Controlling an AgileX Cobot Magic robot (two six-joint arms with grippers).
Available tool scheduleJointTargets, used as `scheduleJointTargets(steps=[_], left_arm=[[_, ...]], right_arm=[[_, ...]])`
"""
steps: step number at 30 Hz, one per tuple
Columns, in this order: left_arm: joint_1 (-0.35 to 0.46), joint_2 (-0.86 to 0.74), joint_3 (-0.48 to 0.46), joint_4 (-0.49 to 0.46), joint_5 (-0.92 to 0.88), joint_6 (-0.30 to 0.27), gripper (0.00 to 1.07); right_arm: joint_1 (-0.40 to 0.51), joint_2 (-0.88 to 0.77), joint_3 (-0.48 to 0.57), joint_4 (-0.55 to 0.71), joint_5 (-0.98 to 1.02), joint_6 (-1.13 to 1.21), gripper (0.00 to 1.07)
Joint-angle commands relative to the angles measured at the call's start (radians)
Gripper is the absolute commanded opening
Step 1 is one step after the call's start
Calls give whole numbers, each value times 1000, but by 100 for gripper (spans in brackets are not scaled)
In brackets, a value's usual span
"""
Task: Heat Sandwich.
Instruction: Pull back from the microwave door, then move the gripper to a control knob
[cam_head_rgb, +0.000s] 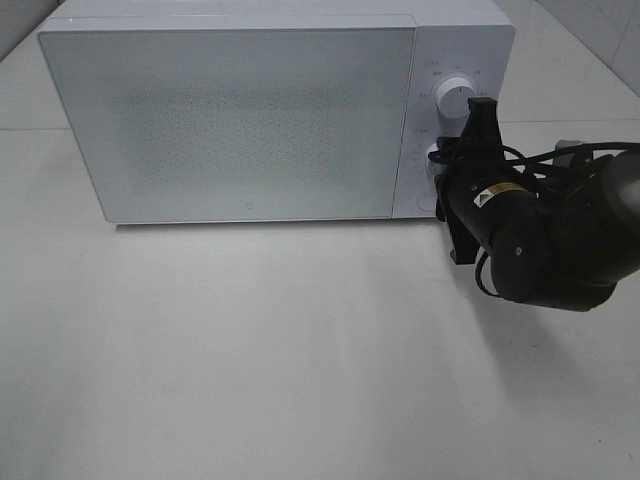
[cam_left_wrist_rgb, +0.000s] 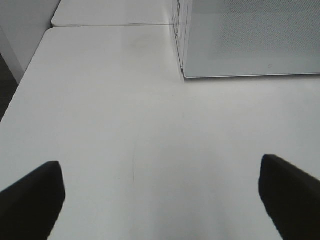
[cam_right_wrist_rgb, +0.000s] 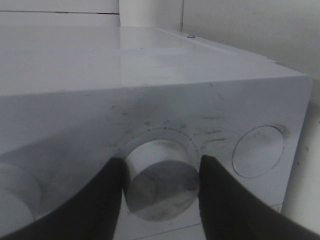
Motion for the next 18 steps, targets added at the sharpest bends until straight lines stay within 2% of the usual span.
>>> scheduleJointTargets(steps=[1, 18], left_arm=[[3, -27, 3, -5, -9, -3, 104], [3, -27, 3, -5, -9, -3, 104]], right_arm=[[-7, 0, -13, 0, -34, 68, 10], [-7, 0, -13, 12, -36, 113, 14]])
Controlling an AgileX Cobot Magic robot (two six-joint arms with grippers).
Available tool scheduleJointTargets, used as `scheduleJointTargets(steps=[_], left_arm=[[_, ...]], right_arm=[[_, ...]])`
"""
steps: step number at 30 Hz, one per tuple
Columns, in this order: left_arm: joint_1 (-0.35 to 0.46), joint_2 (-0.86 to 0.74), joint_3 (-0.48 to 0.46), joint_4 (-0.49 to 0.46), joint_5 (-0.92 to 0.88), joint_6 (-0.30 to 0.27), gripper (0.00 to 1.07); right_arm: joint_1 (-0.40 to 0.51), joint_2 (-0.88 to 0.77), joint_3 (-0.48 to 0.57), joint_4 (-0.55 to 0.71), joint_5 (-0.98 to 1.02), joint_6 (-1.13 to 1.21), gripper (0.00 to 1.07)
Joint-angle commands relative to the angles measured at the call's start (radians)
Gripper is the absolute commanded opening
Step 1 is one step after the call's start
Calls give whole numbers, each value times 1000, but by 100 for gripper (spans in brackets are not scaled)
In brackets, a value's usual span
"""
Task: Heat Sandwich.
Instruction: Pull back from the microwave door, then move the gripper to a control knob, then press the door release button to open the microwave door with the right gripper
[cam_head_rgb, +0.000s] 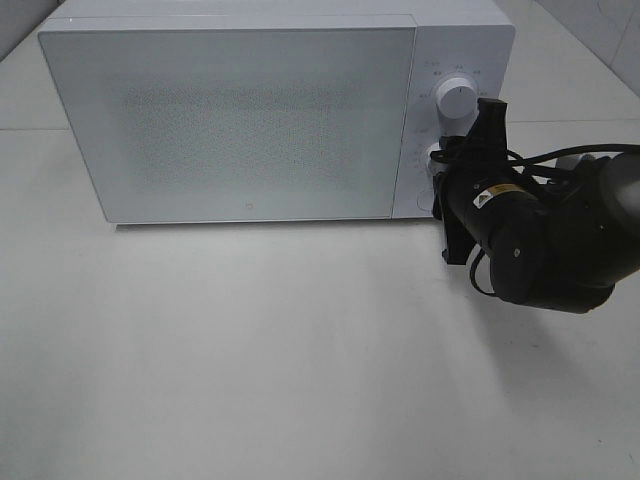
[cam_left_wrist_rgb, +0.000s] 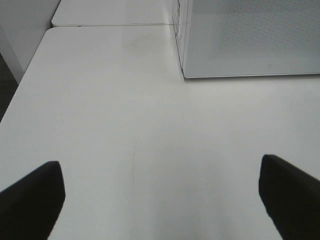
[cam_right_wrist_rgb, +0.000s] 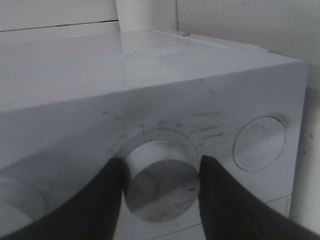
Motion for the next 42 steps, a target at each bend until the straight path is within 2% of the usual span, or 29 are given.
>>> scheduleJointTargets(steps=[1, 5, 9, 12, 14, 18, 19, 23, 27, 42], left_arm=[[3, -27, 3, -5, -9, -3, 104], [3, -27, 3, -5, -9, -3, 104], [3, -27, 3, -5, -9, -3, 104], [3, -27, 3, -5, -9, -3, 104], [3, -27, 3, -5, -9, -3, 104], [3, -27, 3, -5, -9, -3, 104], [3, -27, 3, -5, -9, -3, 104], [3, -27, 3, -5, -9, -3, 104], [3, -27, 3, -5, -9, -3, 104], [3, -27, 3, -5, -9, -3, 104]], right_arm=[[-8, -6, -13, 3, -25, 8, 14], [-8, -6, -13, 3, -25, 8, 17], [-8, -6, -13, 3, -27, 8, 25], [-8, -6, -13, 3, -37, 7, 36], [-8, -6, -13, 3, -42, 7, 38], [-8, -6, -13, 10, -48, -19, 52], [-8, -6, -13, 10, -48, -19, 52], [-8, -6, -13, 11, -70, -65, 71], [-8, -6, -13, 9, -70, -75, 77], [-8, -71, 84, -73, -32, -74, 76]])
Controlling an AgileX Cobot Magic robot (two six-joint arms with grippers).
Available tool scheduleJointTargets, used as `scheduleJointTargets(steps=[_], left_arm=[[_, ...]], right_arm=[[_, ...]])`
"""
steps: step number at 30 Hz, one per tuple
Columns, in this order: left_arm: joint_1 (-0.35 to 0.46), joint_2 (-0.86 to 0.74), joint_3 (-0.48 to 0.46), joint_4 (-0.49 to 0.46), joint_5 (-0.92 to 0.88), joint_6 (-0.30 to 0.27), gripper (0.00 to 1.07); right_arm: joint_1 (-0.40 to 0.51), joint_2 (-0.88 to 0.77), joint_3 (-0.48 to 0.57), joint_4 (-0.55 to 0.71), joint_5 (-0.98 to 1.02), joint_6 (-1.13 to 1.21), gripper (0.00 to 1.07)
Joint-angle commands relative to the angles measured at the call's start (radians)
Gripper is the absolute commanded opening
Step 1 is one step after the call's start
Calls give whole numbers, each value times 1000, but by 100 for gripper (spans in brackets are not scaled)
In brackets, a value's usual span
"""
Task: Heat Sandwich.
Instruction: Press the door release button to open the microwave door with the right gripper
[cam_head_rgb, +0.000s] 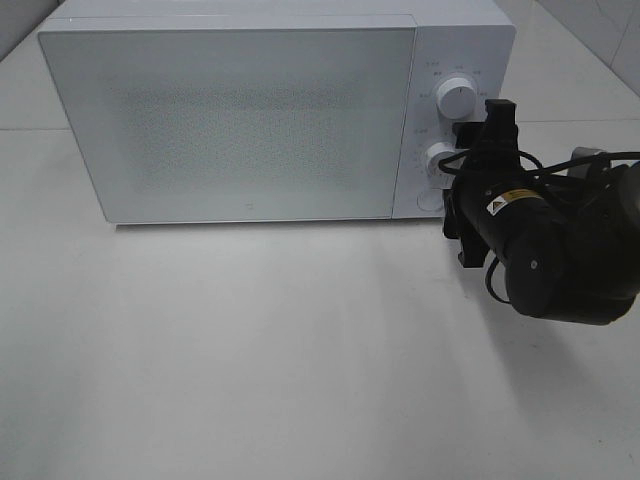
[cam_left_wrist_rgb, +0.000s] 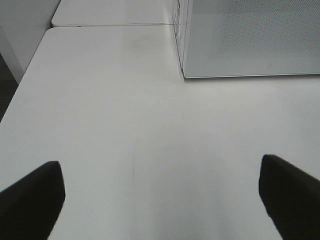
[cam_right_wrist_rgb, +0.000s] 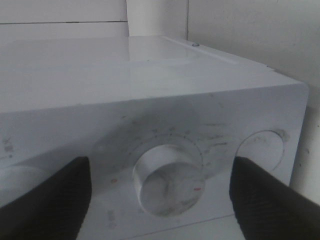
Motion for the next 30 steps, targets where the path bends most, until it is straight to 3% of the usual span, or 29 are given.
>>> scheduleJointTargets(steps=[1, 10, 19, 24, 30], left_arm=[[3, -27, 3, -5, -9, -3, 104], [3, -27, 3, -5, -9, -3, 104], [3, -27, 3, -5, -9, -3, 104], [3, -27, 3, -5, -9, -3, 104], [3, -27, 3, -5, -9, -3, 104]], right_arm=[[-6, -43, 23, -41, 36, -20, 76], [-6, -151, 97, -67, 147, -71, 76], [-6, -309, 139, -65, 412, -289, 76], [-6, -393, 124, -58, 590, -499, 75], [-6, -467, 43, -59, 841, -924, 75]])
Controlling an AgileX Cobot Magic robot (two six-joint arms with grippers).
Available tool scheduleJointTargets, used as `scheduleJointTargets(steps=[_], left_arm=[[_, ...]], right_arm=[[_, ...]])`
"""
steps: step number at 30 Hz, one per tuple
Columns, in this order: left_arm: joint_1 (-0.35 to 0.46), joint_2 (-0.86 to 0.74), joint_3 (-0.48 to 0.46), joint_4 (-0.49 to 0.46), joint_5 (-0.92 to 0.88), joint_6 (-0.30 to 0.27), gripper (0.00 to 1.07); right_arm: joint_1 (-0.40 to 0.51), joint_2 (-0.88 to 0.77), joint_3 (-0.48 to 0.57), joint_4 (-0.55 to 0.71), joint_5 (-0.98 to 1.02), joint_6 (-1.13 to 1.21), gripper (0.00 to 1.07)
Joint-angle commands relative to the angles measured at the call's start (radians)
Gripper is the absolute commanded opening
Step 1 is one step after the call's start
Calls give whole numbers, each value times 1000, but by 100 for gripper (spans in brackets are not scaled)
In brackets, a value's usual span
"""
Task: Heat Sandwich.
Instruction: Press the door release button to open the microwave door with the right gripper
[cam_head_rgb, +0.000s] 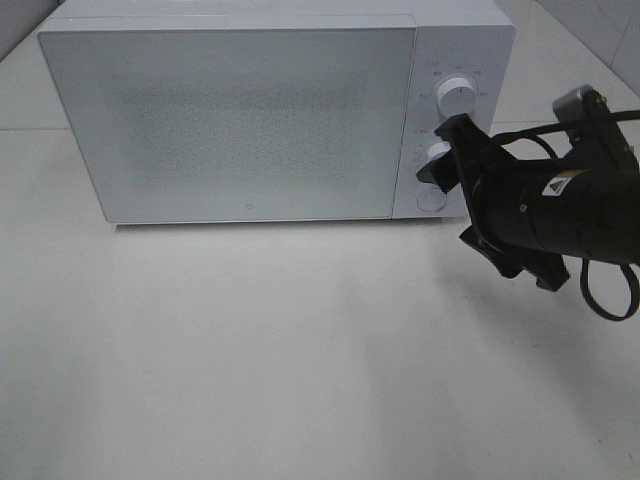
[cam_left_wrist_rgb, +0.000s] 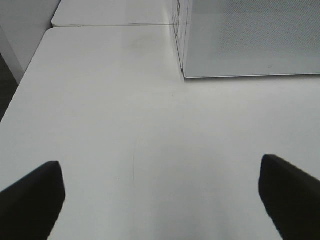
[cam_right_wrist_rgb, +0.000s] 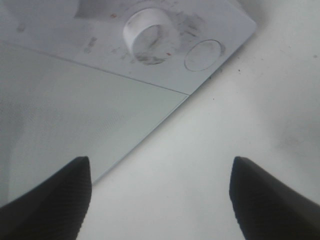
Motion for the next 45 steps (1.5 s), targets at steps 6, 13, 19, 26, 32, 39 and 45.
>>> scheduleJointTargets(steps=[6, 13, 19, 26, 32, 39, 45], left_arm=[[3, -27, 3, -5, -9, -3, 104], [3, -27, 3, -5, -9, -3, 104], [3, -27, 3, -5, -9, -3, 104], [3, -27, 3, -5, -9, -3, 104], [3, -27, 3, -5, -9, -3, 104], [3, -27, 3, -5, -9, -3, 104], [3, -27, 3, -5, -9, -3, 104]], right_arm=[[-6, -73, -84, -13, 273, -502, 75], [-6, -109, -121, -31, 460, -718, 75], [-6, -191, -170, -253, 684, -722, 75], [-6, -321, -177, -430, 890, -644, 75], [-6, -455, -177, -478, 1056, -644, 75], [-6, -630, -177, -491, 1213, -644, 75], [-6, -740, -177, -519, 1285, -640, 75]])
